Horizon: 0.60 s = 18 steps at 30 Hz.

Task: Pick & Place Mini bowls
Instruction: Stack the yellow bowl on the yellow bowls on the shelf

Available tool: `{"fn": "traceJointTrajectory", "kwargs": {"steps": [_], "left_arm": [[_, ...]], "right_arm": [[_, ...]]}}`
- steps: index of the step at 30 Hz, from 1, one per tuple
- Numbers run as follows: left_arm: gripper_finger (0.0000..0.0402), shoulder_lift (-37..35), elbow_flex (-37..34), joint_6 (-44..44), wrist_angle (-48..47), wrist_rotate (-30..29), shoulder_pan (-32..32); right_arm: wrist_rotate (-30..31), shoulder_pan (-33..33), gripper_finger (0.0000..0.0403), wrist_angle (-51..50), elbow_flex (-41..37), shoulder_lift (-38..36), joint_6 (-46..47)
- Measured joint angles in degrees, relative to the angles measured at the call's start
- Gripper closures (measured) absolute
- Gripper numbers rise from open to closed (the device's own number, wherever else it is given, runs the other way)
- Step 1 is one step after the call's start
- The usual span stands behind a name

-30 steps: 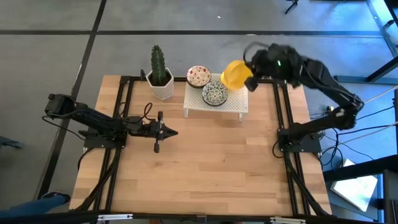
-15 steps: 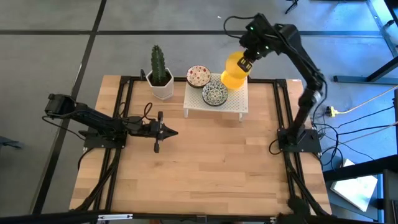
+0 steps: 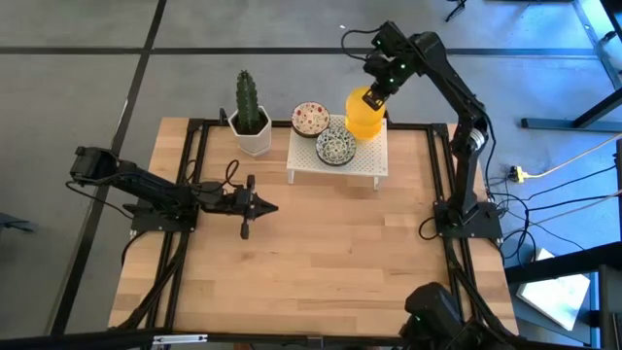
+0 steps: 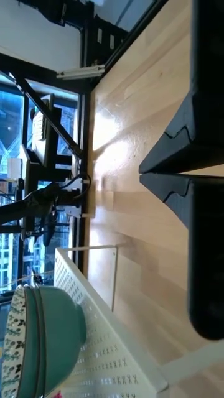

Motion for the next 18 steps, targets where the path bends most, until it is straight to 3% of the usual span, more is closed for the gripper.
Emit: {"fn": "traceJointTrajectory", "kwargs": {"steps": [18], "left_arm": [[0.0394, 0.0, 0.0, -1.1, -0.1, 1.3, -0.1]], "right_arm": [[0.1, -0.2, 0.0401, 0.0, -0.2, 1.2, 2.3]]}}
